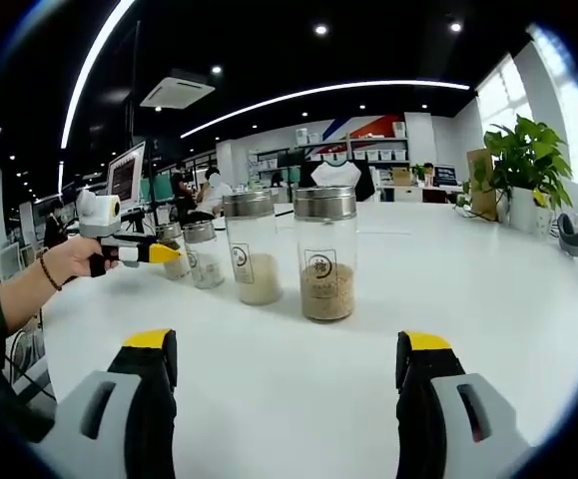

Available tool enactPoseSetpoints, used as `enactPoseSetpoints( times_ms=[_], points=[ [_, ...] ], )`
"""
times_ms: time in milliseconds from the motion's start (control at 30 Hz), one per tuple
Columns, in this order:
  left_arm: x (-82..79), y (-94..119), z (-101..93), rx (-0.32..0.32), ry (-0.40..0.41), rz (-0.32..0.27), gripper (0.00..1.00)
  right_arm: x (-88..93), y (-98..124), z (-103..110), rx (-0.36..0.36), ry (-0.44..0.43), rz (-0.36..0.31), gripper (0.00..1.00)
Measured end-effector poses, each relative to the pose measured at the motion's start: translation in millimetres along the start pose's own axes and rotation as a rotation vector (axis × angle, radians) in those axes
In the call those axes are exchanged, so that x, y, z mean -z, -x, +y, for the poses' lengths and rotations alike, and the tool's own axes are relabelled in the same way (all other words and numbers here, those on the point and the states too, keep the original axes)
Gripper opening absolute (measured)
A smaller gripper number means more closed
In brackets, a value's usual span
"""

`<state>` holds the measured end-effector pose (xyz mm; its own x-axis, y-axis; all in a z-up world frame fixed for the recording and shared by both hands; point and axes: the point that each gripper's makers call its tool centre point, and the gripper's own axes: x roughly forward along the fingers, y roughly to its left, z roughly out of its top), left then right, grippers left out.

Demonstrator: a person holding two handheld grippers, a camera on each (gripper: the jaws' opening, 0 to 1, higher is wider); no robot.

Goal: Rotate the seasoning bottle until the label or dispensing opening points toward the visible target arrow and the bottle remains upright within the marked orientation range

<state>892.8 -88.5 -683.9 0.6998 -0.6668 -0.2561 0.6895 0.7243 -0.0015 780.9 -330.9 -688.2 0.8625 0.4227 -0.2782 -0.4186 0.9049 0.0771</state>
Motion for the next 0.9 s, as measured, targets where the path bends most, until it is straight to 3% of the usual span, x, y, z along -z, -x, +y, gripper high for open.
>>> enactPoseSetpoints(
  times_ms=[200,300,600,900],
  points=[
    [-0.6,0,-6.4,0.11,-0.028,-0.011,0.34,1.2,0,0,0.003,-0.002,0.007,0.93],
    [-0.9,1,-13.8,0.197,-0.057,-0.017,0.34,0.0,0,-2,0.013,-0.004,0.002,0.93],
    [-0.7,0,-14.9,0.325,-0.106,-0.02,0.34,-0.5,-1,-2,0.013,-0.001,0.002,0.93],
    [0.4,0,-19.3,0.45,-0.151,0.016,0.34,-1.4,-1,-1,0.004,0.0,-0.001,0.93]
  ],
)
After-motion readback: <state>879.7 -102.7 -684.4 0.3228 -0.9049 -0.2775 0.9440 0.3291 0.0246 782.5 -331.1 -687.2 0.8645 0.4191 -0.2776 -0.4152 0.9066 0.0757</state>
